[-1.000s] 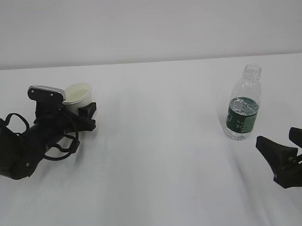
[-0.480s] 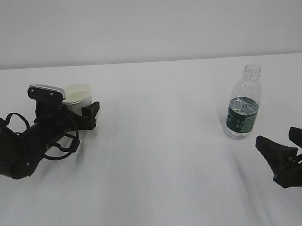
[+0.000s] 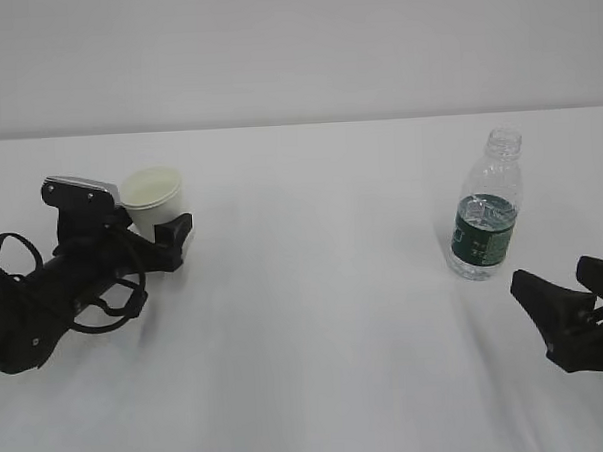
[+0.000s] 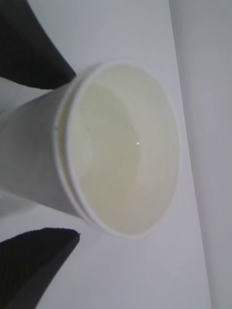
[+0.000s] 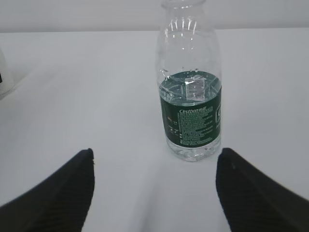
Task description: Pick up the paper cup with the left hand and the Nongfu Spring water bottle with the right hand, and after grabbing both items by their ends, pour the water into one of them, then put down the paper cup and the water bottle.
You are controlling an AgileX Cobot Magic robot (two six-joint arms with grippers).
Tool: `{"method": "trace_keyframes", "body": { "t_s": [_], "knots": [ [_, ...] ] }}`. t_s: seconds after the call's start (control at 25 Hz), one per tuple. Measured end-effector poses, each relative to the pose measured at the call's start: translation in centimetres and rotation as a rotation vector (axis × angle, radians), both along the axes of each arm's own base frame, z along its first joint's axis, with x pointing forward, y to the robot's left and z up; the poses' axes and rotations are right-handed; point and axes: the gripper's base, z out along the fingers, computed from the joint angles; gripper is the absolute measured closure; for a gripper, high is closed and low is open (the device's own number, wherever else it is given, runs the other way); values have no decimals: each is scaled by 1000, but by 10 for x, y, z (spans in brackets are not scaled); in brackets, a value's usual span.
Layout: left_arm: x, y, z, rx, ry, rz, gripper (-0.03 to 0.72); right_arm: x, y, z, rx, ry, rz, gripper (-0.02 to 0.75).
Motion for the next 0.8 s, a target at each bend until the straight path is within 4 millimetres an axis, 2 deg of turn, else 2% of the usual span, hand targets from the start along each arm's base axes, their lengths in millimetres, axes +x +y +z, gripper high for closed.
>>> {"method": "trace_keyframes", "body": {
  "t_s": [0.32,0.8],
  "knots": [
    [-24,8,19,0,13,15,43,0,0,1,42,7,-12,150],
    [-70,22,43,-16,55,39,59,-7,0,36,109,-167,-11,150]
  ]
}}
